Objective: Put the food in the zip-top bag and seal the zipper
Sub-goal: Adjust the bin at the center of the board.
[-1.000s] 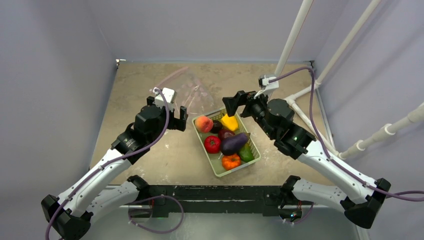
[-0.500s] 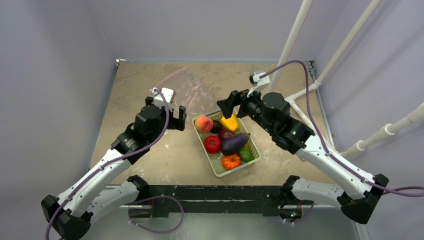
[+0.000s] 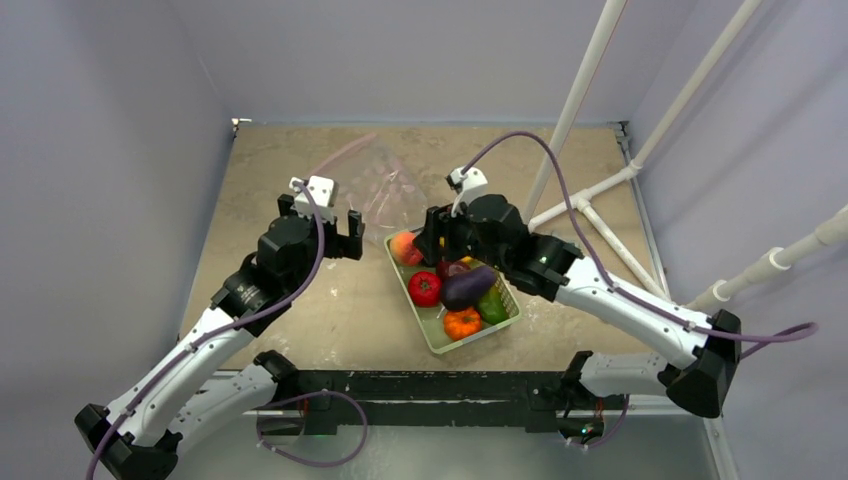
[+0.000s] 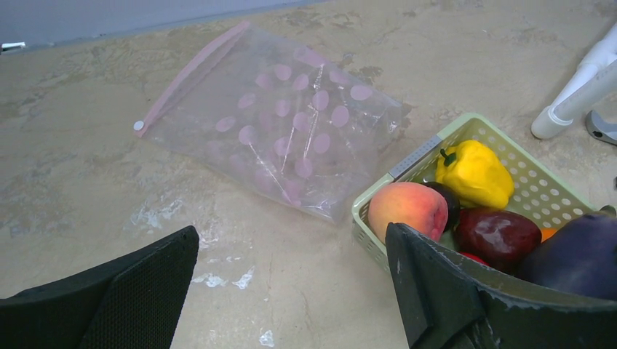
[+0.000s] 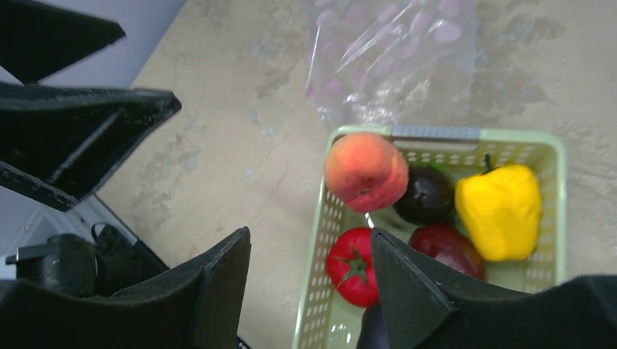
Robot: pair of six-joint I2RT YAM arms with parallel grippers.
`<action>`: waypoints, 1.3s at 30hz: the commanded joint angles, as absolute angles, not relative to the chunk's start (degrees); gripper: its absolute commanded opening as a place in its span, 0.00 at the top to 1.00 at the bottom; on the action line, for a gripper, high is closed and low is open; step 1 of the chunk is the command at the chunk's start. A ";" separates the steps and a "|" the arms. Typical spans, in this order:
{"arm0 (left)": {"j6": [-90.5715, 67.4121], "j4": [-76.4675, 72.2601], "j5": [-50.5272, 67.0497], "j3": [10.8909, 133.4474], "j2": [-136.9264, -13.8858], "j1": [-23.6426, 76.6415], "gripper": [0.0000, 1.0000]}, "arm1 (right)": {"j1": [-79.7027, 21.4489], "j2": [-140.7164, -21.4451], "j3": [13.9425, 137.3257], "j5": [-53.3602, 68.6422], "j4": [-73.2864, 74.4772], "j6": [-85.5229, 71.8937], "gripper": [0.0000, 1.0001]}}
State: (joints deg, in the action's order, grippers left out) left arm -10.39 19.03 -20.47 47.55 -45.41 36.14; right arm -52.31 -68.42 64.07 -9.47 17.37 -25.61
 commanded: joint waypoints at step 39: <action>-12.10 19.36 -22.06 49.23 -41.90 36.29 0.01 | -65.65 -94.93 70.97 -20.40 28.64 -41.45 0.71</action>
State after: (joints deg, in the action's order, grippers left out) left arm -11.42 20.67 -22.70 47.55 -42.39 36.14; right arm -65.25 -94.37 68.60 -17.52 27.75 -39.51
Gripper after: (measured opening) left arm 0.991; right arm 0.296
